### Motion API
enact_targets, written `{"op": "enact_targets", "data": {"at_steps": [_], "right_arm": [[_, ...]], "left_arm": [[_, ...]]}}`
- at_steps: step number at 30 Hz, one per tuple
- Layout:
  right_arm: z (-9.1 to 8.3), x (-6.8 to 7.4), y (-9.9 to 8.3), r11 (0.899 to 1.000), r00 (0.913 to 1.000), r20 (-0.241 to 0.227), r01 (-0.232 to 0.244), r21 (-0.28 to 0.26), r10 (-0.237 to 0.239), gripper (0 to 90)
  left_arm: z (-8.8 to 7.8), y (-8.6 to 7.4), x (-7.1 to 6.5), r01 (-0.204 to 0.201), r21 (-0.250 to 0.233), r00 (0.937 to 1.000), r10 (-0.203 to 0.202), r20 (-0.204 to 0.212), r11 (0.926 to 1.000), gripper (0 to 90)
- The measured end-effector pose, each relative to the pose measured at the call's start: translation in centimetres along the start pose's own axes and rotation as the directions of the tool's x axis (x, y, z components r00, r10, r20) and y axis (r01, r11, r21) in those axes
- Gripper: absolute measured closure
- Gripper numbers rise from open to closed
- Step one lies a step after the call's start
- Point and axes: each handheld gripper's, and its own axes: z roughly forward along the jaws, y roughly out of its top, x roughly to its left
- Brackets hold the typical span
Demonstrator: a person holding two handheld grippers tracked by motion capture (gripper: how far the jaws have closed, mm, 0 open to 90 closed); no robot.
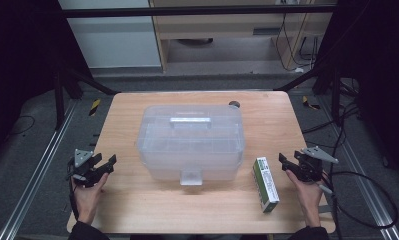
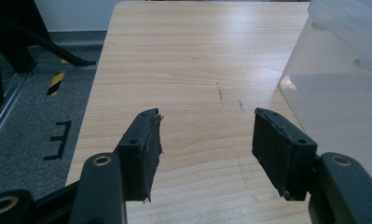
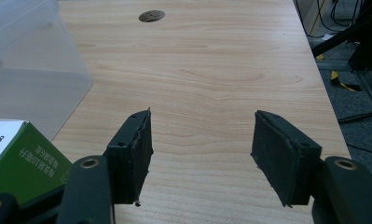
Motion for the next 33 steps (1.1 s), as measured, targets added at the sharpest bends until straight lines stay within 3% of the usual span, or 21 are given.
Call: {"op": "enact_targets", "data": {"at_steps": [8,11,12,17,33], "right_arm": [[-0.2,0.2,0.1,1.0,0.9998,-0.018,0.005,-0.008,-0.005,36.4],[-0.3,0.4,0.3,1.0,0.9995,-0.03,0.014,-0.01,-0.014,36.2],[-0.3,0.5,0.5,1.0,0.9994,-0.029,0.018,-0.01,-0.019,35.9],[-0.7,1.0,1.1,0.999,0.9979,-0.06,0.023,-0.028,-0.025,34.8],[-2.0,1.5,3.9,0.994,0.9952,-0.072,0.06,-0.087,-0.066,32.9]], "left_arm": [[-0.8,0.6,0.2,0.018,-0.003,0.9998,-0.018,0.005,0.9998,38.4],[-0.9,0.8,0.1,0.023,-0.002,0.9995,-0.023,0.023,0.9997,36.4],[-1.0,1.0,0.0,0.008,0.005,0.9995,-0.008,0.03,1.0,35.9],[-1.1,1.5,-0.1,0.017,0.04,0.9951,-0.02,0.096,0.9991,28.6],[-2.7,5.0,0.1,-0.039,-0.015,0.9915,0.041,0.123,0.9991,28.9]]}}
